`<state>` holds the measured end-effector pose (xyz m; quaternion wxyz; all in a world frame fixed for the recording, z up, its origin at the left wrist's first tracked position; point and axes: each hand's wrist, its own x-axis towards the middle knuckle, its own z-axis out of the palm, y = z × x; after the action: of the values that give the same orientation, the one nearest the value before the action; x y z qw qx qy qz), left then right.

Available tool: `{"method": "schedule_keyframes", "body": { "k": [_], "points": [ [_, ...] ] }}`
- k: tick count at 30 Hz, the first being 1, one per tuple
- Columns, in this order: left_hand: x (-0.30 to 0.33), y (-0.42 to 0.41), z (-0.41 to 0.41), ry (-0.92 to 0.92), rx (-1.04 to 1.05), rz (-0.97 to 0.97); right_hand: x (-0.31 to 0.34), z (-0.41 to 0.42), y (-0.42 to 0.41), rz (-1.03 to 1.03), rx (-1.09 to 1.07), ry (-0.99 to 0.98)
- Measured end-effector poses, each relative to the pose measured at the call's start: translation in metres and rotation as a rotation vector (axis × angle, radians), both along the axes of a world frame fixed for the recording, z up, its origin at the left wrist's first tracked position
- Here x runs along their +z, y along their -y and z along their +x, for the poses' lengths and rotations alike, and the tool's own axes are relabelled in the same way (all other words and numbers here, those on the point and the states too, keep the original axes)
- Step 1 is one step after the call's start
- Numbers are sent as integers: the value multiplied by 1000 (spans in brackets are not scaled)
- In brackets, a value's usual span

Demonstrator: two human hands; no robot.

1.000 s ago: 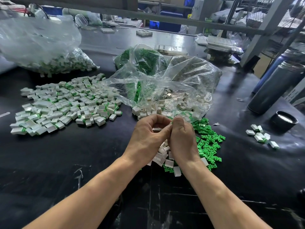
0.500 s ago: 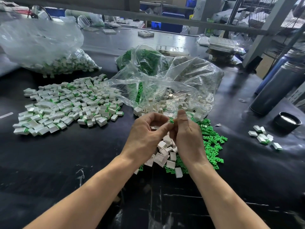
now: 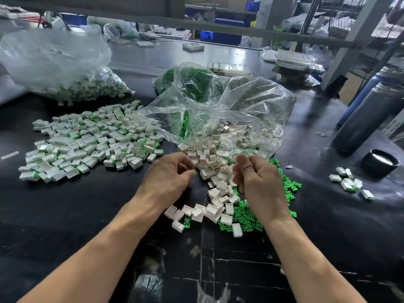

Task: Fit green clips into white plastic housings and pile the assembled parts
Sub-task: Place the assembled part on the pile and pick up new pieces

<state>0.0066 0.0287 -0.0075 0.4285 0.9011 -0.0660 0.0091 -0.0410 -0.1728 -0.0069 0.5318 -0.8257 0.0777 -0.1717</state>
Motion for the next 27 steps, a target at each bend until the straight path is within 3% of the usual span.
{"method": "schedule_keyframes", "body": {
  "k": [8, 18, 22, 27],
  "points": [
    [7, -36, 18, 103, 256, 341, 4, 3, 30, -319, -110, -198],
    [6, -42, 22, 200, 350, 450, 8, 3, 53, -344, -6, -356],
    [7, -32, 14, 226, 209, 282, 10, 3, 57, -370, 40, -422],
    [9, -3, -8, -3, -132, 16, 11, -2, 58, -417, 56, -521]
  ]
}}
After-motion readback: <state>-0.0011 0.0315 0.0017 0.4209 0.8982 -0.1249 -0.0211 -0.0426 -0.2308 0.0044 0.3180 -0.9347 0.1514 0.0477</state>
